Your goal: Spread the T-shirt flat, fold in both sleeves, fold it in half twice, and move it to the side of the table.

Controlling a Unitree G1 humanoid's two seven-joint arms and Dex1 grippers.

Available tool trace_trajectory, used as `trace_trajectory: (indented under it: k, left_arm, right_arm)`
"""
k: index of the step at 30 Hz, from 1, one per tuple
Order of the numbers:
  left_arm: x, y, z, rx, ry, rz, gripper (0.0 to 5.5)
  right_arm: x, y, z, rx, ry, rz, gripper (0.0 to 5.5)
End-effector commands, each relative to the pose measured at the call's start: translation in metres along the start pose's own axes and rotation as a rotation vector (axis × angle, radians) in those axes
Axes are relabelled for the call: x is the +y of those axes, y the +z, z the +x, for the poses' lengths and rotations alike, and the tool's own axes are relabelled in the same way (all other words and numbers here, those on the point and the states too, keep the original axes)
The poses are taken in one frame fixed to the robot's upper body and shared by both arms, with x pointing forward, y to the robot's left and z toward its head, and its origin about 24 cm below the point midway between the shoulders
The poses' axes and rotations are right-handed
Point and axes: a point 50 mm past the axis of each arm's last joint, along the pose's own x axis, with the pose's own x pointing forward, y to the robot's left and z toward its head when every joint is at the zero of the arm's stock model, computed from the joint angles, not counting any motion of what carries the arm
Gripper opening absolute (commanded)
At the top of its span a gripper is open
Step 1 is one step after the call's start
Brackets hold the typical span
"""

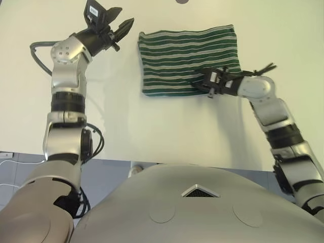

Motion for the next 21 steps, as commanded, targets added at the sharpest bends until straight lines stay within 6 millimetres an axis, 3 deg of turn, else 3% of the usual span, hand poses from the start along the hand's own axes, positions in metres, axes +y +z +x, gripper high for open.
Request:
trace_trajectory:
  k: [1, 3, 6, 9, 11, 14, 17, 18, 21]
  left_arm:
    - [-0.012, 0.010, -0.015, 0.005, 0.023, 0.047, 2.31]
    - [-0.021, 0.017, -0.015, -0.009, 0.002, 0.062, 2.31]
    - [-0.030, 0.025, -0.009, -0.016, -0.046, 0.117, 2.31]
    - [-0.048, 0.024, 0.000, 0.006, -0.169, 0.229, 2.31]
    - [-0.061, 0.019, -0.004, 0.035, -0.279, 0.304, 2.31]
    - [-0.074, 0.011, -0.022, 0.079, -0.413, 0.394, 2.31]
    - [-0.101, 0.008, -0.045, 0.090, -0.604, 0.478, 2.31]
    - [-0.110, 0.009, -0.050, 0.086, -0.656, 0.508, 2.31]
    - [-0.139, 0.012, -0.054, 0.044, -0.761, 0.571, 2.31]
  right_arm:
    - [-0.055, -0.046, -0.084, 0.281, -0.233, 0.035, 1.98]
    - [-0.081, -0.025, -0.084, 0.170, -0.337, 0.024, 1.98]
    - [-0.082, 0.012, -0.024, -0.056, -0.320, 0.061, 1.98]
    - [-0.042, 0.001, 0.042, -0.003, -0.191, 0.166, 1.98]
    - [-0.005, -0.005, 0.068, 0.043, -0.069, 0.145, 1.98]
    - [0.026, 0.017, 0.083, -0.062, 0.043, 0.117, 1.98]
    - [0.042, 0.042, 0.079, -0.194, 0.109, 0.106, 1.98]
    - [0.042, 0.049, 0.076, -0.237, 0.101, 0.119, 1.98]
    - [0.005, 0.066, 0.064, -0.300, -0.107, 0.107, 1.98]
